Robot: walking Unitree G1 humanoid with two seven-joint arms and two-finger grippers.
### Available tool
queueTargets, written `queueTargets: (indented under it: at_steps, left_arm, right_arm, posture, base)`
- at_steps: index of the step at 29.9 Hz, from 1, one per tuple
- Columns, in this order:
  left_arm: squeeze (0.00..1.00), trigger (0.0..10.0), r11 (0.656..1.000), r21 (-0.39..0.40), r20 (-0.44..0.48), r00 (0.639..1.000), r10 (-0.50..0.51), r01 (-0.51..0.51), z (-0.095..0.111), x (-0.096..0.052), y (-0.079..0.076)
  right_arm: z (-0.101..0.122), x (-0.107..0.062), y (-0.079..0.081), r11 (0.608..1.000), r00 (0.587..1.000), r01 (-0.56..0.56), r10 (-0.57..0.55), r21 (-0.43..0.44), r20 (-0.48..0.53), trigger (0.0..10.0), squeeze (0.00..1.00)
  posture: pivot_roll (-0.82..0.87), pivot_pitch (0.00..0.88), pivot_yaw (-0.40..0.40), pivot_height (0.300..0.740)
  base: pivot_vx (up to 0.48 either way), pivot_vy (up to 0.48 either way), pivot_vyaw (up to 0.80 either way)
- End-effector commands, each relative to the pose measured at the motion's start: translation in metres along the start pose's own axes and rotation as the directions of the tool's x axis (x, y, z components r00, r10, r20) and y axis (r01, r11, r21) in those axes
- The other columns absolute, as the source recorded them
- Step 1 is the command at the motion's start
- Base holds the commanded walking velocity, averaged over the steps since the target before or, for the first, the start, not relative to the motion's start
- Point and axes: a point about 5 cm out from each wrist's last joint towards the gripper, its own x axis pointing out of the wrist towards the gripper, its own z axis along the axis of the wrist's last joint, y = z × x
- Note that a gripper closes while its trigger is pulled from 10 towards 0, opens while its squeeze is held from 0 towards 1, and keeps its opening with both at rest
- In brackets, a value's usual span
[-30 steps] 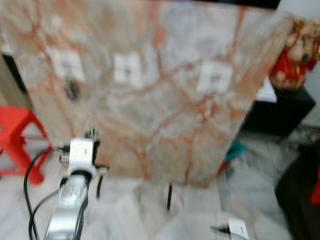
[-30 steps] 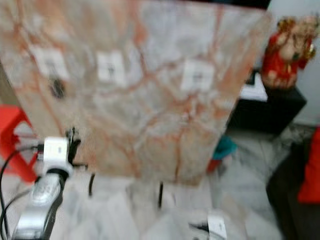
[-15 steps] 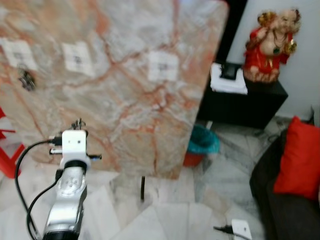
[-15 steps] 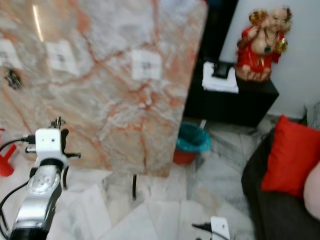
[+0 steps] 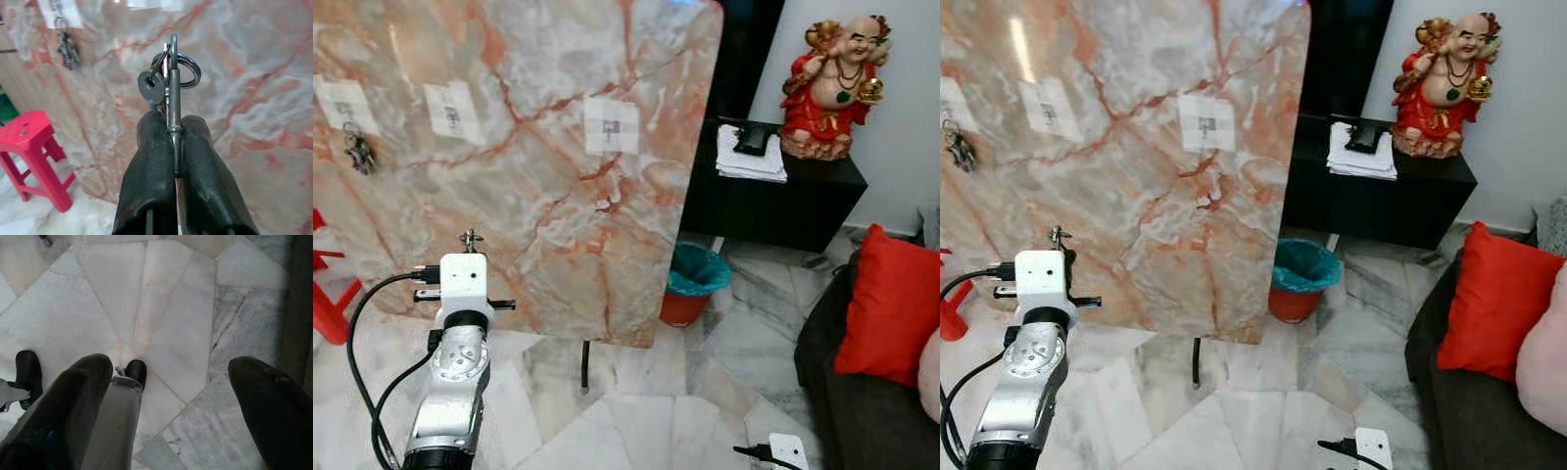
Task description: Hang keys on a hook
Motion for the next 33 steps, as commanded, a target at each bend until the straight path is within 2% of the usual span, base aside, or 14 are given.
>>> queueTargets:
  at_steps: [1,5,10,15,27,33]
  left_arm:
    - [0.0,10.0,1.0,-0.024,0.043,0.999,0.016,-0.015,0.011,0.005,0.0]
    - [0.0,10.0,0.999,-0.028,0.053,0.998,0.037,-0.035,0.014,0.007,0.003]
    - [0.0,10.0,0.995,-0.055,0.049,0.995,0.084,-0.081,0.016,0.012,0.011]
    - [0.0,10.0,0.995,-0.052,0.049,0.995,0.085,-0.083,0.016,0.012,0.011]
    - [0.0,10.0,0.995,-0.056,0.053,0.995,0.088,-0.085,0.017,0.012,0.011]
    - [0.0,10.0,0.995,-0.059,0.058,0.995,0.086,-0.083,0.018,0.013,0.01]
  right_arm:
    - [0.003,0.0,-0.002,1.0,1.0,0.006,-0.006,-0.006,0.006,10.0,0.0]
    - [0.005,0.0,0.0,1.0,1.0,0.0,0.0,-0.012,0.008,10.0,0.0]
    - [0.006,0.001,0.007,0.998,1.0,-0.019,0.02,-0.065,0.009,10.0,0.0]
    - [-0.002,0.001,0.012,1.0,1.0,-0.023,0.023,-0.018,0.007,10.0,0.0]
    - [-0.003,0.004,0.03,0.998,0.999,-0.052,0.052,-0.038,0.002,10.0,0.0]
    - [-0.002,0.004,0.029,0.997,0.999,-0.053,0.054,-0.047,0.003,10.0,0.0]
  posture:
    - [0.16,0.0,-0.1,0.74]
    - [0.16,0.0,-0.101,0.74]
    - [0.16,0.0,-0.104,0.74]
    - [0.16,0.0,-0.104,0.74]
    - [0.16,0.0,-0.106,0.74]
    - [0.16,0.0,-0.108,0.74]
  base:
    - [0.0,0.0,0.0]
    - [0.0,0.0,0.0]
    - [0.0,0.0,0.33]
    - [0.263,0.0,0.48]
    - [0.281,0.0,0.0]
    - [0.286,0.0,0.0]
